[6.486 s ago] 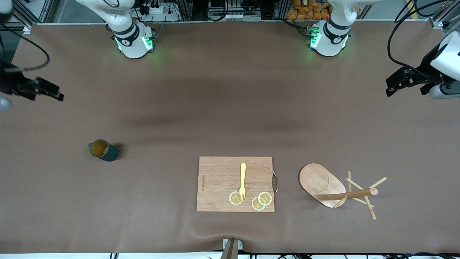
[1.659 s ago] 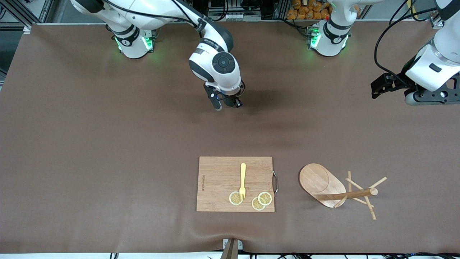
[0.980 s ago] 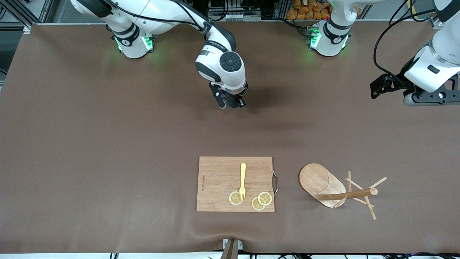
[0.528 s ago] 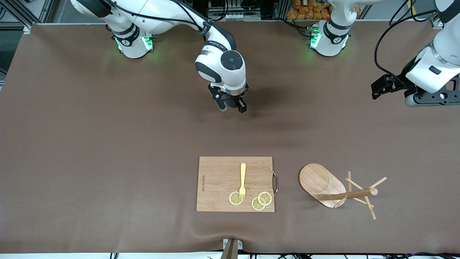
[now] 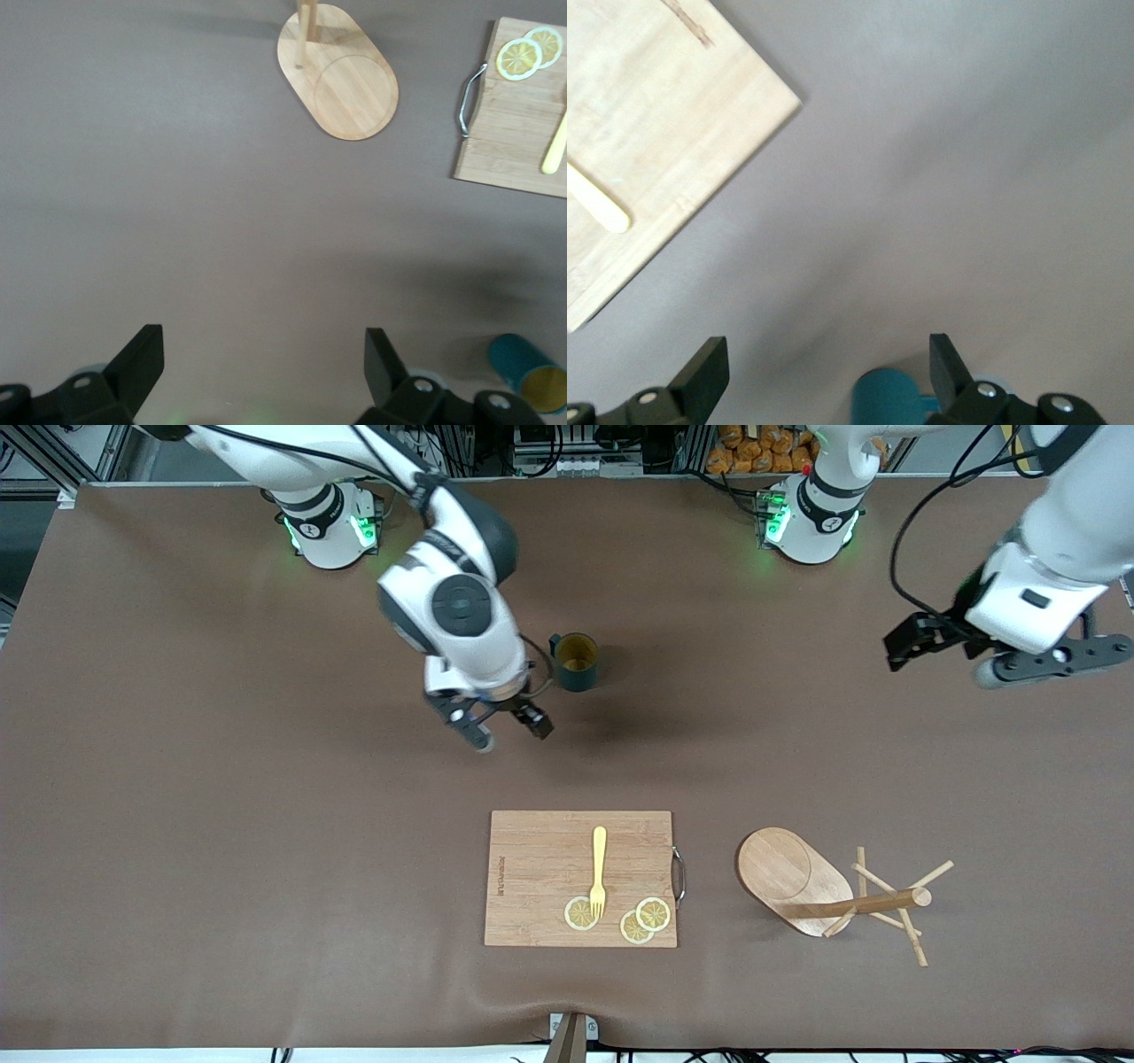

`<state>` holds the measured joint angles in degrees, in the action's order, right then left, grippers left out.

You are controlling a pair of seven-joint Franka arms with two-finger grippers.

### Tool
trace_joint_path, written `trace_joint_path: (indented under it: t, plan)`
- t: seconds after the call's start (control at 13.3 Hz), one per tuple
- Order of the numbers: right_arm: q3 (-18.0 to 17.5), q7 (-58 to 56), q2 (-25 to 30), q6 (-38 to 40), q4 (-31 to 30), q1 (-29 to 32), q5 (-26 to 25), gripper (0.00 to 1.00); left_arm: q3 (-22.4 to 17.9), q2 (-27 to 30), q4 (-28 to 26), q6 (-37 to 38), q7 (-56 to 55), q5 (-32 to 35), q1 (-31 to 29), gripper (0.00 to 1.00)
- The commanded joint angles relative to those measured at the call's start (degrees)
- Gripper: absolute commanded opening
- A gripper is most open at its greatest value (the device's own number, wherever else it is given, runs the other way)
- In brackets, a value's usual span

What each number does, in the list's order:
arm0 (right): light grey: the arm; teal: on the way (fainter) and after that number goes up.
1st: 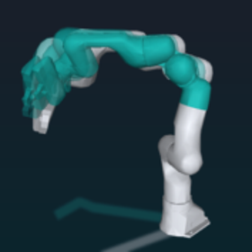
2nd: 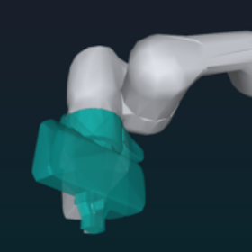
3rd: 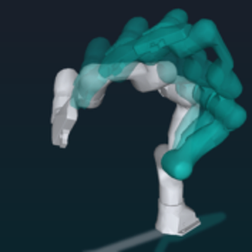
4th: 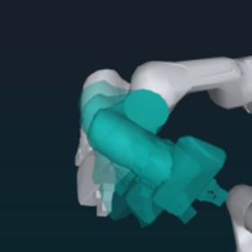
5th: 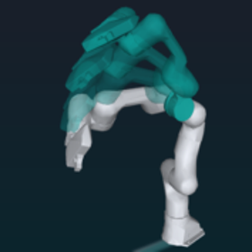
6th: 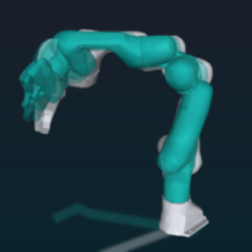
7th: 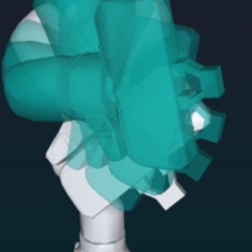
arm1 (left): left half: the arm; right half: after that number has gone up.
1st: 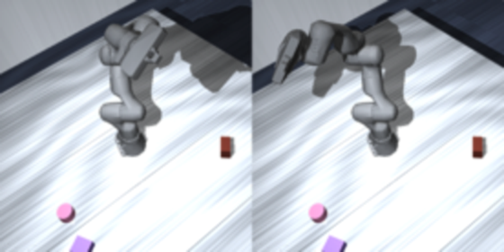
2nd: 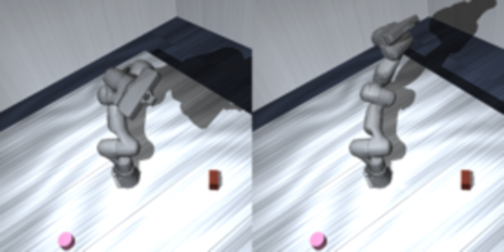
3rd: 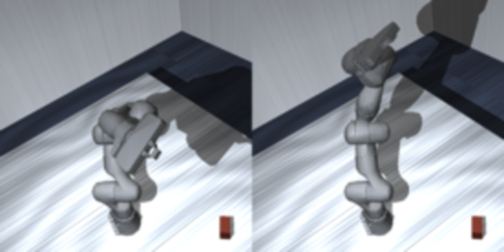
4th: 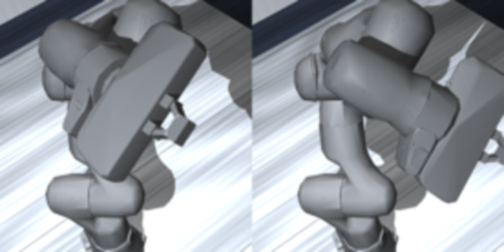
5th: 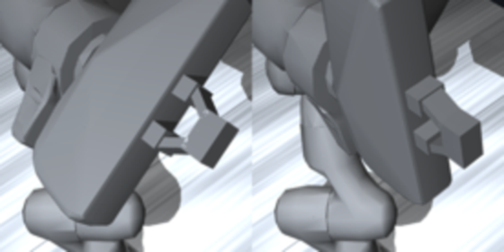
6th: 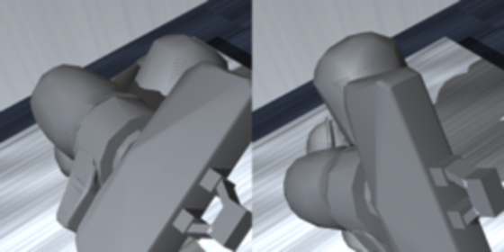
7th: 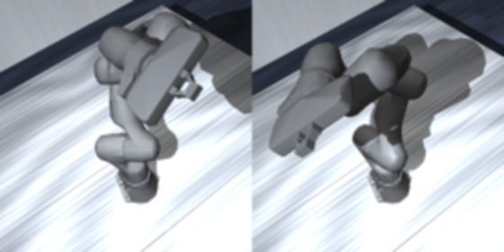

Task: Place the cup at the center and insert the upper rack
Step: 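Retract the right gripper while the left gripper moves over the mug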

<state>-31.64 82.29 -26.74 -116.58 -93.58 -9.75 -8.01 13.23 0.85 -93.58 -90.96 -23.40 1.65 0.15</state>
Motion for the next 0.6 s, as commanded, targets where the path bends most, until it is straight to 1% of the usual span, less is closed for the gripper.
trace_joint_path:
  t: [0.0, 0.08, 0.15, 0.23, 0.3, 0.38, 0.45, 0.53]
  plan:
    - [-1.14, -18.41, 5.63, 4.67, -0.99, 8.75, 5.70, 1.00, 3.72, 0.82, -0.20, 0.34, -5.67, 1.08, 0.03, 1.00]
    - [-0.44, -25.44, 7.21, 7.65, -0.47, 10.78, 6.42, 1.00, 5.39, 0.73, -0.28, 0.43, -8.48, 1.08, 0.03, 1.00]
    - [2.35, -32.30, 8.79, 10.29, 0.15, 11.32, 6.86, 1.00, 7.15, 0.64, -0.28, 0.34, -12.07, 1.25, 0.11, 1.00]
    - [6.64, -39.85, 11.33, 12.49, 0.50, 11.24, 8.08, 1.00, 9.08, 0.38, -0.28, 0.43, -15.15, 1.25, 0.12, 1.00]
    - [10.68, -47.15, 13.88, 13.99, 0.50, 11.15, 10.36, 1.00, 11.10, 0.12, -0.20, 0.34, -17.97, 1.25, 0.20, 1.00]
    - [15.42, -54.44, 16.26, 16.10, 0.42, 10.81, 11.86, 1.00, 13.21, -0.32, -0.28, 0.43, -20.61, 1.34, 0.20, 1.00]
    - [18.52, -59.04, 18.11, 18.38, 0.42, 10.37, 12.14, 1.00, 15.23, -0.67, -0.28, 0.34, -23.16, 1.43, 0.29, 1.00]
    - [20.81, -62.22, 19.78, 20.66, 0.42, 10.36, 12.14, 1.00, 16.90, -1.37, -0.20, 0.34, -25.71, 1.43, 0.38, 1.00]
